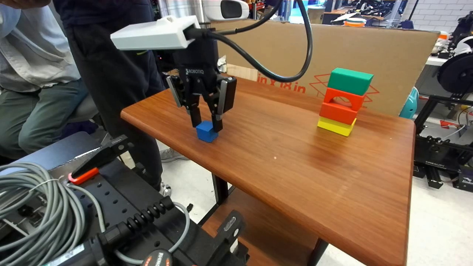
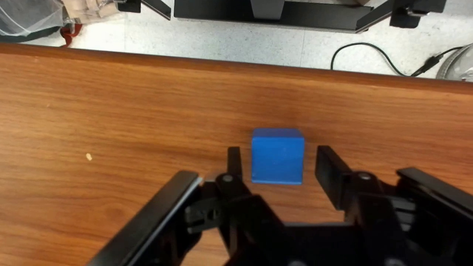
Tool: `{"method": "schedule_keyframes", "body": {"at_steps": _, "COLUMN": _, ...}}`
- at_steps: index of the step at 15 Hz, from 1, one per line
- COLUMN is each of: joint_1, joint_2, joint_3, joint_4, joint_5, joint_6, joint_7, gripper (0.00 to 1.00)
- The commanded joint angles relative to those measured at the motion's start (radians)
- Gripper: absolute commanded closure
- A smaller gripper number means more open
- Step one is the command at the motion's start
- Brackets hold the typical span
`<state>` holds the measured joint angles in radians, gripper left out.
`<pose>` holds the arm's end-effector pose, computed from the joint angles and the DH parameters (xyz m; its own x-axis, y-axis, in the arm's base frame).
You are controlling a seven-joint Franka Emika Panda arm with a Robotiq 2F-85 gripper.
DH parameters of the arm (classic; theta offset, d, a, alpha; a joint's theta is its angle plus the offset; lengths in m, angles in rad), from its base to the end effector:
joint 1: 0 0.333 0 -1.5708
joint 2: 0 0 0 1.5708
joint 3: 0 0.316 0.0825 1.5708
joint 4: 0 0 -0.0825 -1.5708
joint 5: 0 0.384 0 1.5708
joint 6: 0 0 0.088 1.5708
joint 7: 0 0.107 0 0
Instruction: Pick up the blue object and put it on the table
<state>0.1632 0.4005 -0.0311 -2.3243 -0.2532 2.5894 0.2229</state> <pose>0.4974 0.0699 0.1560 0.9848 0.1258 -0.1197 0.1425 -0.9794 0.1432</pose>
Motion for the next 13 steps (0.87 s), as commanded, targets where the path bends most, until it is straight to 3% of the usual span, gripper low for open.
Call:
{"method": "schedule_keyframes", "body": {"at_steps": 1, "joint_1": -0.010, "joint_2": -0.086, "joint_3": -0.006, "joint_4": -0.036, "joint_5": 0.013, "joint_6": 0.019, "joint_7": -0.005, "gripper": 0.12}}
{"method": "schedule_keyframes", "body": {"at_steps": 3, "joint_1": -0.042, "joint_2": -0.158, "joint_3": 0.008, "joint_4": -0.040, "joint_5": 0.060, "joint_6": -0.001, "joint_7": -0.034, "gripper": 0.01}}
{"method": "schedule_keyframes", "body": {"at_steps": 6, "joint_1": -0.075, "joint_2": -0.277, "joint_3": 0.002, "joint_4": -0.025, "joint_5": 0.087, "joint_6": -0.040, "joint_7": -0.062, "gripper": 0.00}}
{"method": "schedule_keyframes", "body": {"at_steps": 8, "joint_1": -0.102, "joint_2": -0.339, "joint_3": 0.008, "joint_4": 0.018, "joint_5": 0.103, "joint_6": -0.147, "joint_7": -0.128, "gripper": 0.00}}
{"method": "schedule_keyframes", "body": {"at_steps": 9, "joint_1": -0.091, "joint_2": -0.265, "joint_3": 0.011, "joint_4": 0.008, "joint_5": 0.073, "joint_6": -0.057, "joint_7": -0.066, "gripper": 0.00}}
{"method": "schedule_keyframes", "body": {"at_steps": 13, "joint_1": -0.098, "joint_2": -0.284, "joint_3": 0.016, "joint_4": 0.006, "joint_5": 0.076, "joint_6": -0.078, "joint_7": -0.075, "gripper": 0.00}}
